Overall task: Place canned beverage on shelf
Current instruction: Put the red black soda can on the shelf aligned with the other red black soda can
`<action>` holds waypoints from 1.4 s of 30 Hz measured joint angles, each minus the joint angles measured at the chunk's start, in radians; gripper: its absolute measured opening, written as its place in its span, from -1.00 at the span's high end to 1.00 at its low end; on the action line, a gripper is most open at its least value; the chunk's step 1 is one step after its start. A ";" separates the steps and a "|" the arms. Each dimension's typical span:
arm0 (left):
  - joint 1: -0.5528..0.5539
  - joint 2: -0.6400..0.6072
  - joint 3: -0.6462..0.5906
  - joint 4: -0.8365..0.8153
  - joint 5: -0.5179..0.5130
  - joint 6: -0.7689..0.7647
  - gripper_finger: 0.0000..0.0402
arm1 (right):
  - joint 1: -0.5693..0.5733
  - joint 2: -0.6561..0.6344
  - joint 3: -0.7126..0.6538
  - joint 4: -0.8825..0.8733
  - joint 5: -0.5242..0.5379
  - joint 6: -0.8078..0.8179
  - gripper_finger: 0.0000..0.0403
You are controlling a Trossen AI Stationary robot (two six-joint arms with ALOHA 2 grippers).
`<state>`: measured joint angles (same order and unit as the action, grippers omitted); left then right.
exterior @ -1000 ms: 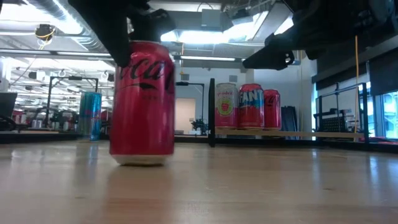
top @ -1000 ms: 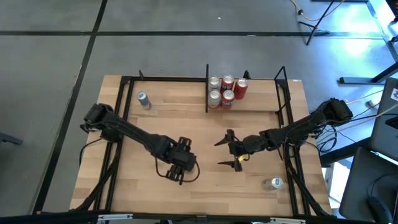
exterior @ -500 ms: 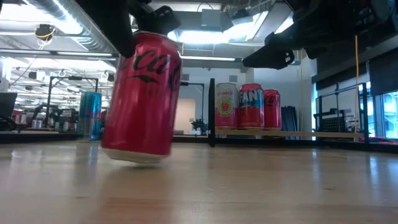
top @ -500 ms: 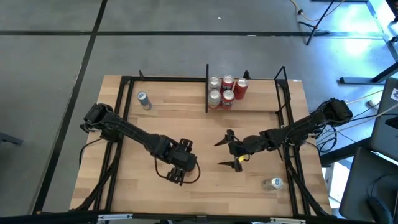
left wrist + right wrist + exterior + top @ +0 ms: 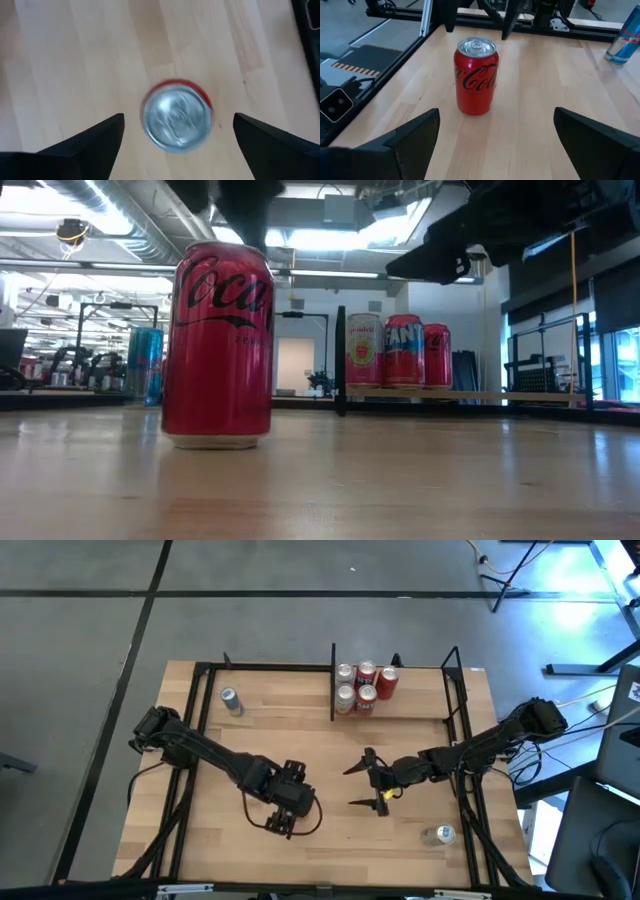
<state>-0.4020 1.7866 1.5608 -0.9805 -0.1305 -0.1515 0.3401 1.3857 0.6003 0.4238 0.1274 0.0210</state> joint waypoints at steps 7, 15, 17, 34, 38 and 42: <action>-0.136 -0.077 -0.102 -0.062 -0.189 -0.288 -0.77 | 0.000 0.087 0.001 0.106 -0.008 0.025 -0.86; -0.338 -0.170 -0.437 0.186 -0.433 -0.672 -0.77 | 0.000 0.276 0.068 0.262 -0.007 0.025 -0.86; -0.369 -0.170 -0.517 0.279 -0.506 -0.739 -0.77 | 0.000 0.316 0.109 0.256 -0.007 0.025 -0.86; -0.417 -0.171 -0.910 0.994 -0.671 -0.781 -0.77 | -0.033 0.427 0.562 -0.253 -0.034 0.027 -0.86; -0.419 -0.171 -0.910 0.997 -0.698 -0.772 -0.77 | -0.045 0.497 0.656 -0.322 -0.097 0.029 -0.86; -0.425 -0.171 -0.910 1.003 -0.697 -0.755 -0.77 | -0.047 0.554 0.697 -0.323 -0.147 0.028 -0.86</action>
<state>-0.8267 1.6161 0.6510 0.0227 -0.8279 -0.9065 0.2935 1.9399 1.2970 0.1008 -0.0192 0.0486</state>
